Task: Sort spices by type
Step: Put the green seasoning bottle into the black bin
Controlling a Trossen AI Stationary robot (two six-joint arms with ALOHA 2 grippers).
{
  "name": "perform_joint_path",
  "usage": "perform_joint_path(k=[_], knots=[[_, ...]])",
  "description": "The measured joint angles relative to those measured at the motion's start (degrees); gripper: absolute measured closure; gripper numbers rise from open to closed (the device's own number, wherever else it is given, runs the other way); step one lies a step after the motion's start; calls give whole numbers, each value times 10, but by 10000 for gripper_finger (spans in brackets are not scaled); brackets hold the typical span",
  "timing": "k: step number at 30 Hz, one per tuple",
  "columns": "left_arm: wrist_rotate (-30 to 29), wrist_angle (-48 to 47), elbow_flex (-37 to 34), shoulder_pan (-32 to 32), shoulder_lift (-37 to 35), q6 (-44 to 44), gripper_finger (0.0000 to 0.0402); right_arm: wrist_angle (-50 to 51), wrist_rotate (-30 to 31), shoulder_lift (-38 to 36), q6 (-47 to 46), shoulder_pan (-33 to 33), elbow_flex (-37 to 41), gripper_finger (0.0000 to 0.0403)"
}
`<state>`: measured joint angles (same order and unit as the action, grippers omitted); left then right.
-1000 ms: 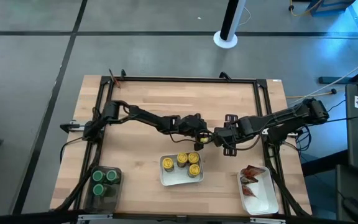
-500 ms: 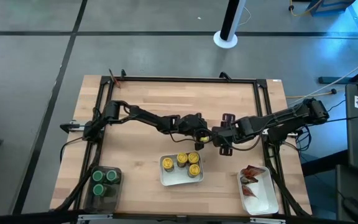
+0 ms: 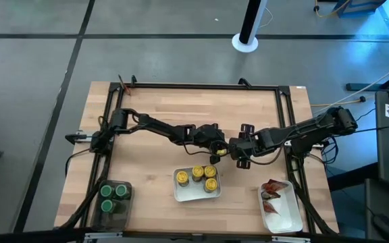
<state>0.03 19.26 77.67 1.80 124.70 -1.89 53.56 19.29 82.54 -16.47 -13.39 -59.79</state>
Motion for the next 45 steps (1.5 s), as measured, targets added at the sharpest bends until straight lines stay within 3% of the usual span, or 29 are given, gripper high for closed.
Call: perform_joint_path(k=[7, 13, 19, 26, 33, 41, 45], knots=[[-6, -142, 0, -10, -71, 21, 371, -16, -5, 0, -1, 0, 0, 185], [-99, -396, 0, -35, -136, 39, 371, -56, -44, 0, -14, 0, 23, 184], [-174, -522, -10, -95, -213, 7, 371, -76, -53, -2, -14, 0, 33, 184], [-181, -527, -41, -146, -268, -38, 370, -107, -37, 0, -12, 0, 35, 175], [-183, -532, -59, -169, -269, -49, 370, -118, -41, 1, -14, 0, 36, 121], [-189, -548, -60, -189, -295, -52, 370, -31, -44, -16, -13, -2, -46, 72], [-222, -577, -60, -212, -323, -69, 370, -24, -42, -50, -14, -2, -38, 67]])
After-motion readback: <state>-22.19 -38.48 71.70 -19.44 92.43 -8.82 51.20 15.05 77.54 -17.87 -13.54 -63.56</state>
